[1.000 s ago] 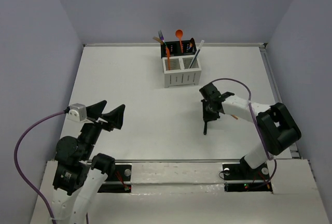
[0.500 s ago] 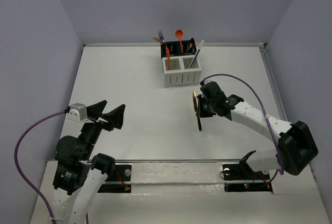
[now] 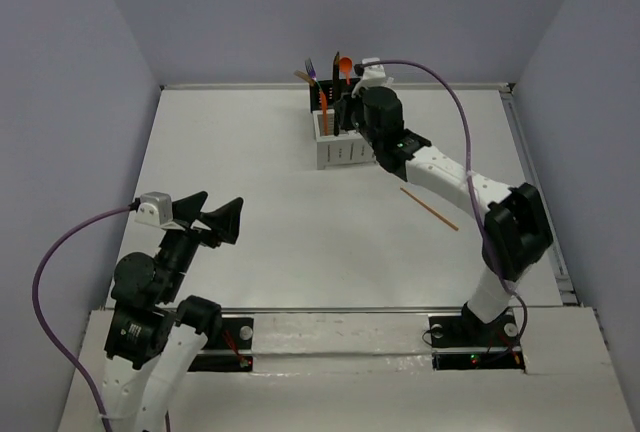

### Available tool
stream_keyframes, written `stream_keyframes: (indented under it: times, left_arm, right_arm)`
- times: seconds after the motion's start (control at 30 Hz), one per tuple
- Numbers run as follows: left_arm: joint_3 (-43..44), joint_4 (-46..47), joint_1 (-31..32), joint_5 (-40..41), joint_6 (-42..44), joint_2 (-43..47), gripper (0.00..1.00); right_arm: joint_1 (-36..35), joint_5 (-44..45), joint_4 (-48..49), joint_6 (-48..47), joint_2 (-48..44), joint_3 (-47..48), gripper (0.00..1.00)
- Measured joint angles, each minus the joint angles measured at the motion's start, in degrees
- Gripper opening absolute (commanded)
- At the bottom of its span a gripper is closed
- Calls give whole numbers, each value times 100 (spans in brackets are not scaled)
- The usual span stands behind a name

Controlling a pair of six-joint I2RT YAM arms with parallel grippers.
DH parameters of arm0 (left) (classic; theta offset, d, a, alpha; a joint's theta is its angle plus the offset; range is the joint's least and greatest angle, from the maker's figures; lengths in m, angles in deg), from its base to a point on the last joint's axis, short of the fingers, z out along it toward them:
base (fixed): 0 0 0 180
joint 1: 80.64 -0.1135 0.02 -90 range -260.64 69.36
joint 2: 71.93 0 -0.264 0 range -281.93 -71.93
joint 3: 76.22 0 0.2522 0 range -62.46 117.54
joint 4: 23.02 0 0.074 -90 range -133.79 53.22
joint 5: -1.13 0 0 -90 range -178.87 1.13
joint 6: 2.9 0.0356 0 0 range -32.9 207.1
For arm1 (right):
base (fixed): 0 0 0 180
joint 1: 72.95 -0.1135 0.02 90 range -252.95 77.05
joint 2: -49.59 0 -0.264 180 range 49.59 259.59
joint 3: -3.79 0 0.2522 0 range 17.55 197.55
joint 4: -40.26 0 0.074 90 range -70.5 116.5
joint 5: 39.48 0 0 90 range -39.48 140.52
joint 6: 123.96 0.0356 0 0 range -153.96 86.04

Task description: Sort the eating utensils into containers

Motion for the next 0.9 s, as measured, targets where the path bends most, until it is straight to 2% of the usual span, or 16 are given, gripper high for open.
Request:
stream_keyframes:
  times: [0.23,0.57,0.8,0.9]
  left_arm:
    - [0,-7,-136,2,0,-76,99]
    - [0,-11,-144,2,2,-131,99]
    - [0,-11,-201,-2,4,-151,99]
    - [0,-11,-212,-9,4,-151,99]
  right_arm:
    - [0,461,778,-787,1685,1523,7]
    - [48,638,1421,-1056,2033,1519,7]
    - [74,590,1639,-1005,2033,1091,17]
    - [76,577,1635,-984,2033,1025,30]
